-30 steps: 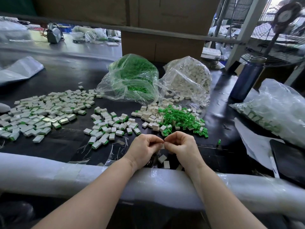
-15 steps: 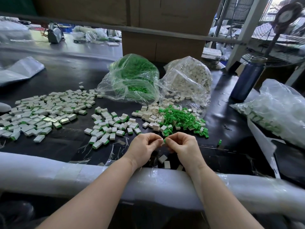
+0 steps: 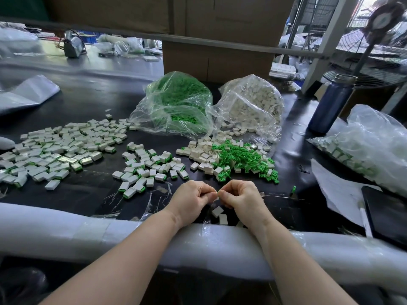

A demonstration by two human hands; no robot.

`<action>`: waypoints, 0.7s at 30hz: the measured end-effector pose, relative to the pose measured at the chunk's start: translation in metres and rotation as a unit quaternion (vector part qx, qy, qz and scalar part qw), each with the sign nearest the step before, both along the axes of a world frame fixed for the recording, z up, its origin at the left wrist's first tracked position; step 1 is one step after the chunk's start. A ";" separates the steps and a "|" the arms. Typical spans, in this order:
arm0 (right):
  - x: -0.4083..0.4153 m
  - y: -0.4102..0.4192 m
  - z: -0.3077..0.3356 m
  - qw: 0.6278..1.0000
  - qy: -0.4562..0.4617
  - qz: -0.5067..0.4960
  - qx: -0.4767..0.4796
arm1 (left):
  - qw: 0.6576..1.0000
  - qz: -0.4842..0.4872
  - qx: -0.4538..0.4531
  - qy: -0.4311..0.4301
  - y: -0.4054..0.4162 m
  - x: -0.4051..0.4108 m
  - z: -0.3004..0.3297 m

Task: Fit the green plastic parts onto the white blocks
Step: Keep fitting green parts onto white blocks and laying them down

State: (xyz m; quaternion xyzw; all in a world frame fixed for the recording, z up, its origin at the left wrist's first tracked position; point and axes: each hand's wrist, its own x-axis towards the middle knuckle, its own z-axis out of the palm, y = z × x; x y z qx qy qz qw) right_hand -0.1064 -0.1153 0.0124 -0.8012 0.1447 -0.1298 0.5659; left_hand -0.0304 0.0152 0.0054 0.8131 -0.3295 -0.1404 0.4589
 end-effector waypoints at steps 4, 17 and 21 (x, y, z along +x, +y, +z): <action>-0.001 0.000 -0.001 1.000 -0.012 -0.005 0.027 | 1.000 0.004 -0.012 -0.014 -0.001 -0.002 0.001; -0.004 0.000 0.000 0.989 -0.077 -0.014 0.122 | 0.995 0.021 -0.079 0.054 -0.002 -0.007 0.008; -0.004 0.001 -0.001 0.990 -0.075 0.001 0.118 | 0.997 0.019 -0.066 0.041 -0.002 -0.005 0.006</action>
